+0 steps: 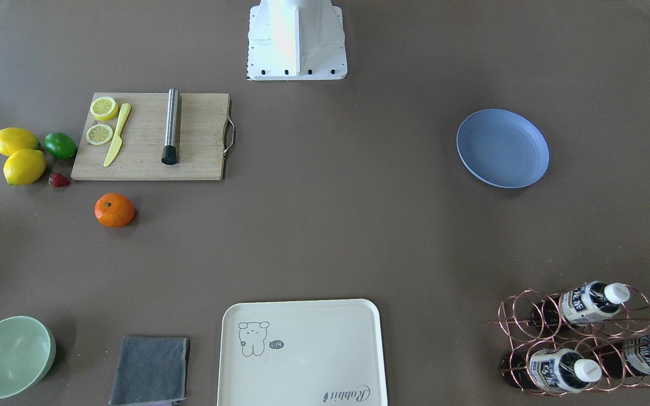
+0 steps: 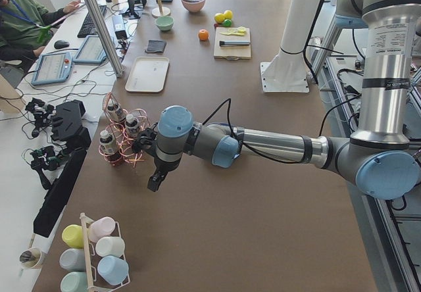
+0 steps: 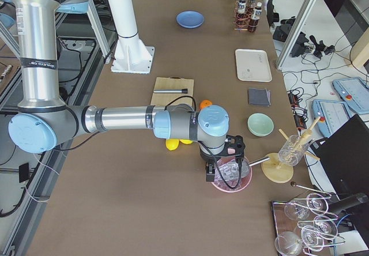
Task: Pick orange to plate
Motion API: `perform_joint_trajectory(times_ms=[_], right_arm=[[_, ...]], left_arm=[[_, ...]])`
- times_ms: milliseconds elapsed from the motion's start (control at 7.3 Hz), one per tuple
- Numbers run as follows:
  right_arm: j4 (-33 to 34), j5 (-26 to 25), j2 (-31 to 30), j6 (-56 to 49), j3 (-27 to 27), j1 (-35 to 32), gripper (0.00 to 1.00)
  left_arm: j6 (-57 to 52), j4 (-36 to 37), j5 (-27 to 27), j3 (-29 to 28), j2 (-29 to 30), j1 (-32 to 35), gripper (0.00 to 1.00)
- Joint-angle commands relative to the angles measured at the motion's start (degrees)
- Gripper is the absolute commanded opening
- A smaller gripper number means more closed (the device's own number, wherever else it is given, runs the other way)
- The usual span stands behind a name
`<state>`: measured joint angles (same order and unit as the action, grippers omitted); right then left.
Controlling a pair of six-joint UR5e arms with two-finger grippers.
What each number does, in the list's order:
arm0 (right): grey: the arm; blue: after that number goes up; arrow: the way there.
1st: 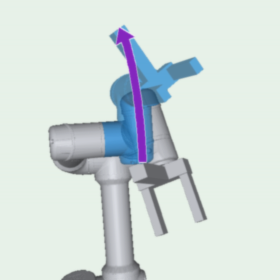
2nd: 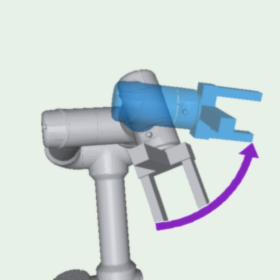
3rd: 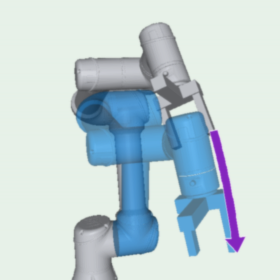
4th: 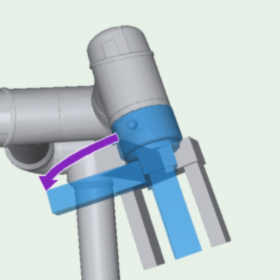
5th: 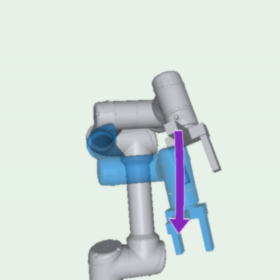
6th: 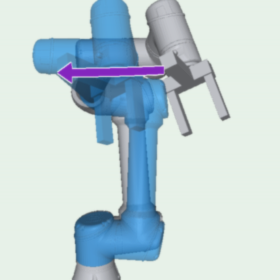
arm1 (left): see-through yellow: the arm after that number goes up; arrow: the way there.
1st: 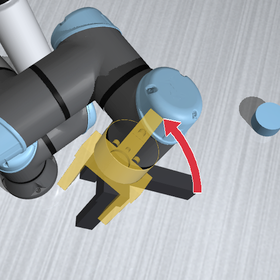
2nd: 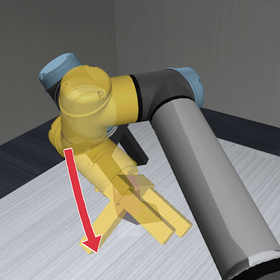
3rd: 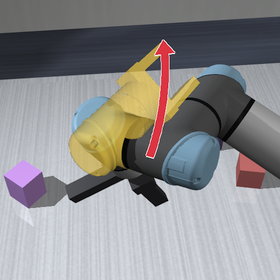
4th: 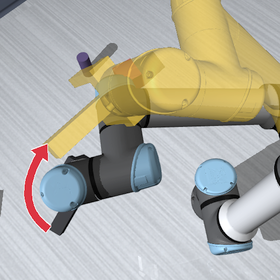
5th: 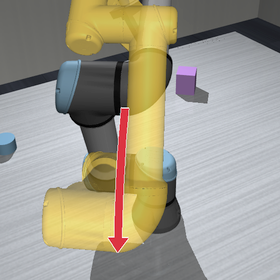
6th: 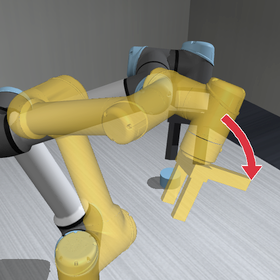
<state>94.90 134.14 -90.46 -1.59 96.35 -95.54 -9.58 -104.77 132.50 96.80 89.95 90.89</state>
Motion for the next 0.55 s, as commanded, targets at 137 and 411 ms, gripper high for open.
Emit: perform_joint_trajectory(times_ms=[137, 411], right_arm=[[-0.2, 0.1, -0.5, -0.2, 0.8, 0.0, 1.00], [-0.1, 0.2, -0.5, 0.0, 1.4, 0.1, 1.00]], left_arm=[[-0.2, -0.3, -0.2, -0.3, -0.6, 0.1, 0.98], [-0.2, -3.2, 0.0, -1.3, -1.1, 0.1, 0.98]])
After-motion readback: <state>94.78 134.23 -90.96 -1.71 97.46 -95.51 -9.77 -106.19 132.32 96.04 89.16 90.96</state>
